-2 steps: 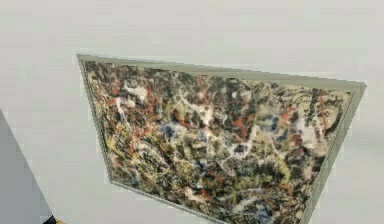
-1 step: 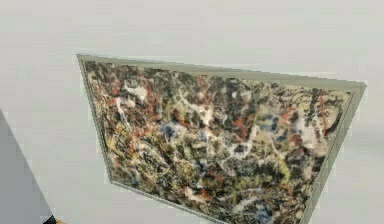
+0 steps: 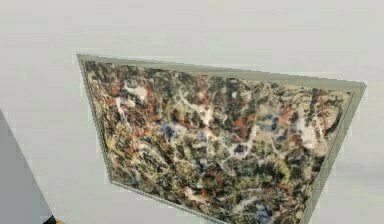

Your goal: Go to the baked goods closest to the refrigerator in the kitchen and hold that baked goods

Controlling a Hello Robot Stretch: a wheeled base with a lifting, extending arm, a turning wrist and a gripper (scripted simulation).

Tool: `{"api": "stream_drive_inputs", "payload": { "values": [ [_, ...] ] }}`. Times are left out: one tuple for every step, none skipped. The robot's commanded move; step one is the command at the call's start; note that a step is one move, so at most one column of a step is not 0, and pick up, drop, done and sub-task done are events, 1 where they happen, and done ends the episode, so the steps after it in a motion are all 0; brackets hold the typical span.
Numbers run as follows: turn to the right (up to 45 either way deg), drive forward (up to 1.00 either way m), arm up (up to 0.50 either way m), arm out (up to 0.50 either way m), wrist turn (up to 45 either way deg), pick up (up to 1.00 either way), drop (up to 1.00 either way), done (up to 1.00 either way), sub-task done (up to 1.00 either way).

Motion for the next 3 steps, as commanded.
{"api": "stream_drive_inputs", "payload": {
  "values": [
    [0.0, 0.00, 0.00, 0.00, 0.0, 1.00, 0.00, 0.00, 0.00],
    [0.0, 0.00, 0.08, 0.00, 0.0, 0.00, 0.00, 0.00, 0.00],
    [0.0, 0.00, 0.00, 0.00, 0.0, 0.00, 0.00, 1.00, 0.00]
  ]
}}
